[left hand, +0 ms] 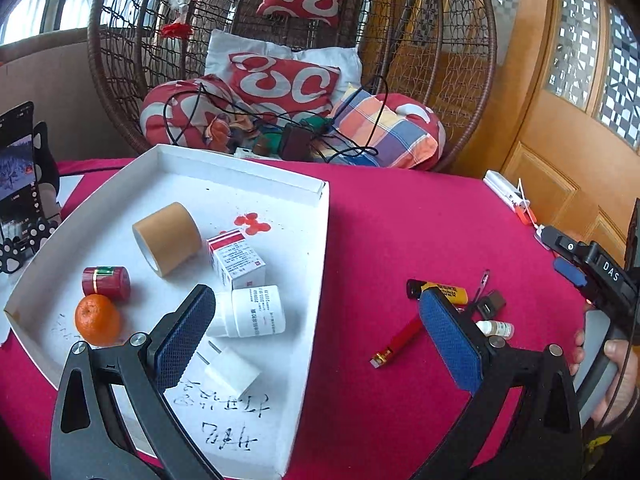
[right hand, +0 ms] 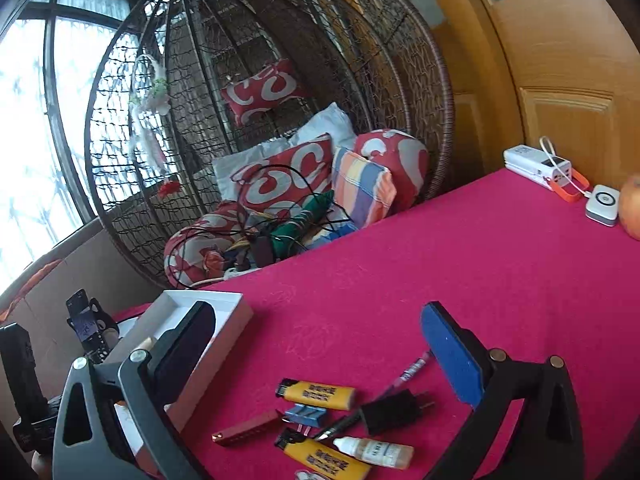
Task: Organize rigid objects
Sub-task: 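Move the left tool toward the red lighter while the right tool approaches the pen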
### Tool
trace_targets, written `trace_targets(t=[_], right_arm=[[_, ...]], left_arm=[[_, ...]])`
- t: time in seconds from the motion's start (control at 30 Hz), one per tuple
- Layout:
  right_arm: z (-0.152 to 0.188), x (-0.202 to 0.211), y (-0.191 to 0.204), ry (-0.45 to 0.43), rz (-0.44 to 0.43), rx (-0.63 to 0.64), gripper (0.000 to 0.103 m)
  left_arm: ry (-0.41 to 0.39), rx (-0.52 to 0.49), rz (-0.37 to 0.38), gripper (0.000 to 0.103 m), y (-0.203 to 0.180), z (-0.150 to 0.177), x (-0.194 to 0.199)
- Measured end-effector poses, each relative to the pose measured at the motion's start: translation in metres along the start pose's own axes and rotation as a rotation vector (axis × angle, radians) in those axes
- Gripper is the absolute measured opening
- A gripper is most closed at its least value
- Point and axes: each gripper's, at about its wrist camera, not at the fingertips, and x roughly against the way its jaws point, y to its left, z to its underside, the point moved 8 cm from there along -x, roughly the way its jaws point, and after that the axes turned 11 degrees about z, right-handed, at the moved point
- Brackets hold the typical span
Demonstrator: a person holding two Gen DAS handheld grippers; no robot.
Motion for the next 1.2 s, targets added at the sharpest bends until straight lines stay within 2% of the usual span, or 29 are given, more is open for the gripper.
trace_targets(t=[0.1,0.2,0.3,0.4,0.43,0.47,0.53,0.63,0.73,0.87,1.03,1.1,1.17,1.2], right_arm=[[0.015,-0.01,-0.044,0.076,0.097,-0.038,0.103],[0.027,-0.016,-0.074,0.099,0.169,-0.058,0.103],[0.041,-0.026,-0.091,0.146,0.195,-0.086,0.103],[0.052,-0.035,-0.097,0.199,0.184,-0.109,0.103],[0.051,-0.034,-0.097,0.194,0.181,-0.113,0.103],[0.051,-0.033,-0.096,0.189,0.172,-0.117,0.103],[0.051,-0.033,-0.097,0.193,0.166,-0.12,0.103],[0.051,-0.032,-0.098,0.188,0.152,-0.132,0.103],[0.051,-0.031,-0.099,0.182,0.135,-0.15,0.103],[0.048,-0.03,-0.08,0.17,0.059,-0.094,0.103],[0.039,-0.028,-0.036,0.128,0.026,0.093,0.103],[0.042,-0.034,-0.021,0.158,-0.008,0.133,0.103],[0.047,-0.042,-0.009,0.193,-0.022,0.178,0.102],[0.052,-0.046,-0.004,0.209,-0.022,0.208,0.097]], left_arm=[[0.047,-0.058,0.031,0.103,-0.019,0.007,-0.011],[0.115,-0.124,0.053,0.103,-0.041,0.02,-0.026],[0.182,-0.179,0.074,0.103,-0.059,0.037,-0.044],[0.217,-0.255,0.049,0.102,-0.07,0.049,-0.059],[0.229,-0.277,0.038,0.094,-0.071,0.051,-0.065],[0.244,-0.296,0.017,0.078,-0.072,0.053,-0.07],[0.283,-0.31,-0.018,0.058,-0.067,0.055,-0.084],[0.33,-0.303,-0.004,0.056,-0.065,0.063,-0.098],[0.321,-0.314,0.009,0.056,-0.068,0.063,-0.1],[0.329,-0.316,0.028,0.057,-0.068,0.061,-0.102],[0.324,-0.301,0.051,0.057,-0.066,0.06,-0.103],[0.314,-0.301,0.063,0.052,-0.069,0.062,-0.101],[0.314,-0.309,0.079,0.04,-0.072,0.063,-0.1],[0.316,-0.315,0.091,0.037,-0.074,0.063,-0.1]])
